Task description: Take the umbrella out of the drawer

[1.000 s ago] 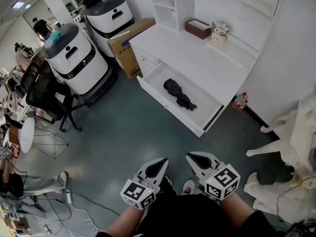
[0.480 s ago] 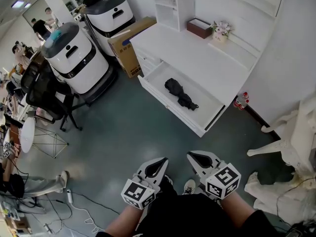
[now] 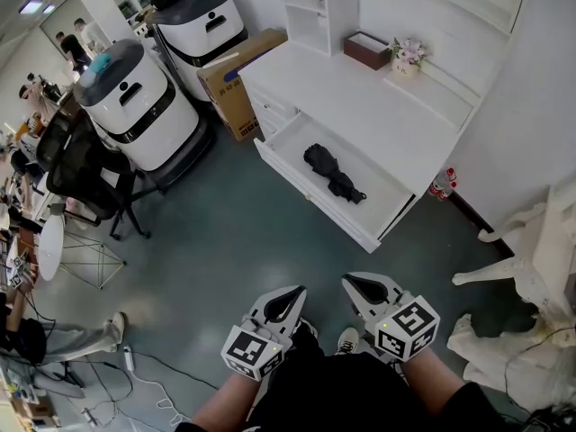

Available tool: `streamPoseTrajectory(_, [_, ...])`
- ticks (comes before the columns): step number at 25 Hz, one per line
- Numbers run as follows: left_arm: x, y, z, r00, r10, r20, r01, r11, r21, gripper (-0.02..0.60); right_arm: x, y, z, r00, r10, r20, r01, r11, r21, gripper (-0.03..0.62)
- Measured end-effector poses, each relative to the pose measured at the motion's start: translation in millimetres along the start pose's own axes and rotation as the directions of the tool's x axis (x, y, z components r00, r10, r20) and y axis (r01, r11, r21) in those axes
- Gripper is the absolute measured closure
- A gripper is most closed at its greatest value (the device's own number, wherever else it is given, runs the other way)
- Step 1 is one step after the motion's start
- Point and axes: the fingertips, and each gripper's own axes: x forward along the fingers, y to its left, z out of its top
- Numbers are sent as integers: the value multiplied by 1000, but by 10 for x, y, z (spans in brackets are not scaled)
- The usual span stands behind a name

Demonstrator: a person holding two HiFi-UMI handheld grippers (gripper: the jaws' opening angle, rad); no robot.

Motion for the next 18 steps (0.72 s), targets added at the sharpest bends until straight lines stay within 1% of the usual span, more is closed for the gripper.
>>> streamPoseTrajectory(10, [58, 275, 76, 1000, -17, 0, 17, 1000, -20, 578, 290, -59, 113, 1000, -24, 3, 24, 1000, 9, 592])
streamPoseTrajectory(18, [77, 622, 195, 999, -39, 6, 39, 999, -26, 578, 639, -96, 235, 999, -50, 8, 49, 999, 17, 592])
